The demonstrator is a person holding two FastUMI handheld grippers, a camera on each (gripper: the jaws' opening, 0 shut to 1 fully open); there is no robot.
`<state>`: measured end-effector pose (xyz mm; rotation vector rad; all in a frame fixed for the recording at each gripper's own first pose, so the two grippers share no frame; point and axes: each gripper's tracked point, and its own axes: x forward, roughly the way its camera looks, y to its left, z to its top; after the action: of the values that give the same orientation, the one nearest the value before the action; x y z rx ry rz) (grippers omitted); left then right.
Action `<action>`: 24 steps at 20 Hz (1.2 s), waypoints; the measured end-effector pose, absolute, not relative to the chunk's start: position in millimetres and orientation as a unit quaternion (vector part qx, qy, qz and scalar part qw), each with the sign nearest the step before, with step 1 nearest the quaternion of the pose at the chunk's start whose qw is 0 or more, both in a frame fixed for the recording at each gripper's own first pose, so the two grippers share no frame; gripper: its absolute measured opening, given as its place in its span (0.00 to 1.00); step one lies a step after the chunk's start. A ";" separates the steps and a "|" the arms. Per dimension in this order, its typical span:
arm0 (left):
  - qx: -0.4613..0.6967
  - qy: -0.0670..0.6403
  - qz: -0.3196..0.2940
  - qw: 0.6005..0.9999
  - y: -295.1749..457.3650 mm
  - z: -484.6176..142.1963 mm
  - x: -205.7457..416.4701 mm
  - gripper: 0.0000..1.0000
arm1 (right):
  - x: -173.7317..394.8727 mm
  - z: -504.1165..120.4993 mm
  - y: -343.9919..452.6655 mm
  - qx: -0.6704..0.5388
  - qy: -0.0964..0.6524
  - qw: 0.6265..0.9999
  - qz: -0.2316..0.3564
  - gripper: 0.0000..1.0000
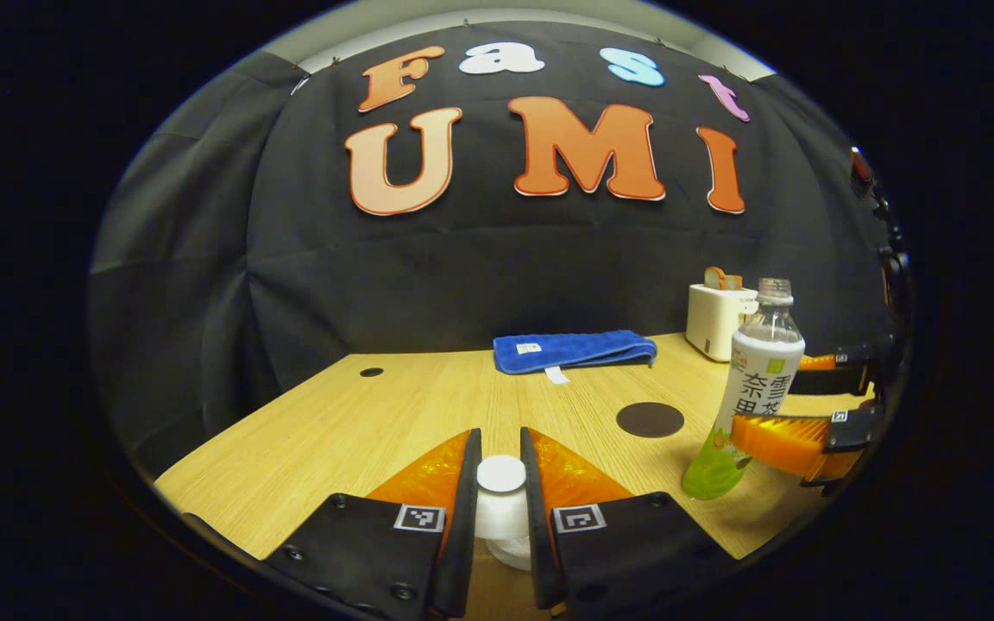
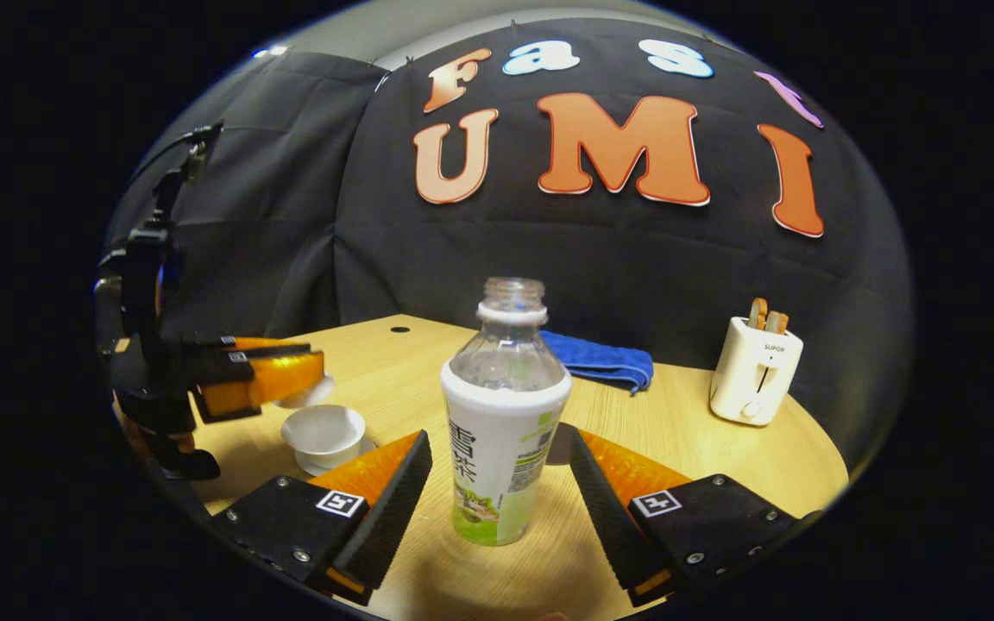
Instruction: Open the teacup lid with one hand, grasp the water bottle and pour water into the teacup with the other hand; after pouring, place the water bottle on the coaster and then close the teacup lid.
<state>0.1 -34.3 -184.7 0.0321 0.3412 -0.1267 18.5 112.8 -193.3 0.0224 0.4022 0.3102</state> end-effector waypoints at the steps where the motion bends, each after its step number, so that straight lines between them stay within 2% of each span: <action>1: 0.016 0.167 -0.054 0.984 -24.4 -182.9 -0.4 0.31 | 19.2 -200.5 114.5 0.012 0.207 0.967 0.152 0.97; 6: 0.016 0.168 -0.021 0.985 16.9 -185.2 -6.6 0.31 | 22.9 -223.3 121.4 0.015 0.239 0.961 0.140 0.89; 8: 0.015 0.169 -0.012 0.985 30.3 -187.5 -9.9 0.31 | 25.2 -222.3 120.4 0.013 0.238 0.962 0.131 0.72; 11: 0.015 0.169 -0.002 0.985 45.4 -190.0 -15.6 0.30 | 26.9 -211.1 122.9 -0.005 0.223 0.966 0.132 0.66; 18: 0.016 0.174 0.009 0.985 72.5 -192.8 -29.0 0.31 | 39.0 -182.6 115.5 -0.161 0.167 0.964 0.131 0.65; 24: 0.022 0.177 0.018 0.984 90.7 -195.4 -37.3 0.31 | 47.9 -167.2 114.8 -0.314 0.132 0.932 0.127 0.65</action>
<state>-37.3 90.7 -195.4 0.0447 0.3560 0.0366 47.9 114.8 -167.2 -0.6429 0.2700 0.2593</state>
